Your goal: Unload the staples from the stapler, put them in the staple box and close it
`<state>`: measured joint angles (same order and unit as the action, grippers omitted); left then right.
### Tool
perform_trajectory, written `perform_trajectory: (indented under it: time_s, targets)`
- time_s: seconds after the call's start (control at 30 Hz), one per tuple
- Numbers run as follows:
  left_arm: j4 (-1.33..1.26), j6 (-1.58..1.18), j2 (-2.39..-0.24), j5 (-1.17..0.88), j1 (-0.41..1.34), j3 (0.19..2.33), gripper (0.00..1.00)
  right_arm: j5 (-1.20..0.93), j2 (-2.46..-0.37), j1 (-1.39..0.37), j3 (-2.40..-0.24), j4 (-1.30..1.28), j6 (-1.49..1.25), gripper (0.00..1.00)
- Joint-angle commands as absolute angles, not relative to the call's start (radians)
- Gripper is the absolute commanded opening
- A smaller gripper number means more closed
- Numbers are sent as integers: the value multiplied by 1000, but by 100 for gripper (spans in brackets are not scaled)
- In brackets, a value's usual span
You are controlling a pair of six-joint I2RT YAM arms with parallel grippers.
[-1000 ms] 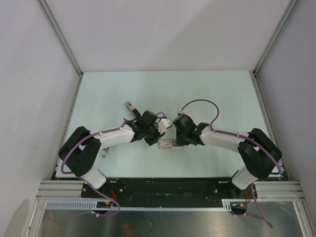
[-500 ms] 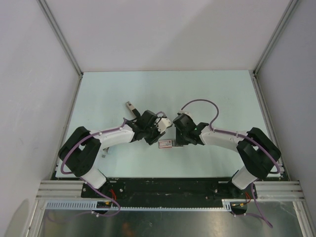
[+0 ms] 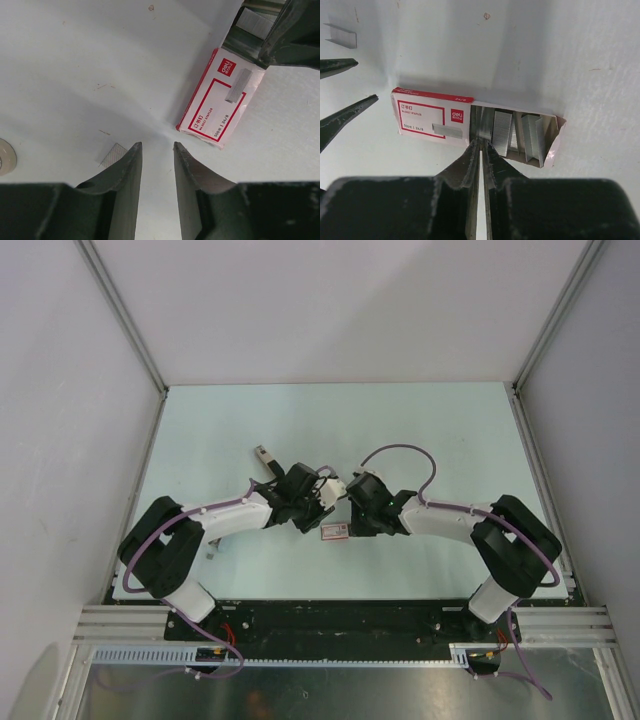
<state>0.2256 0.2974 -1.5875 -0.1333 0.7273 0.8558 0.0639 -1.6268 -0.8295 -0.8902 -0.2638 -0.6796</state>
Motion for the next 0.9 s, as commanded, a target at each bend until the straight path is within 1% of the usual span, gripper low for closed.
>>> perform_trajectory:
  time_s: [0.0,0.27,0.5,0.87]
  targets:
    - [205,346,-1547,-139,732,861,36,64,-1596,-828,-919,-259,-669,10]
    - [206,350,-1550,-129,733,869,36,99,-1474,-750,-919,-328,-626,12]
    - [206,348,-1542,-134,732,881,36,142,-1498,-739,-892,-355,-586,13]
    - [206,358,-1553,-142,732,891,36,106,-1537,-742,-846,-309,-582,13]
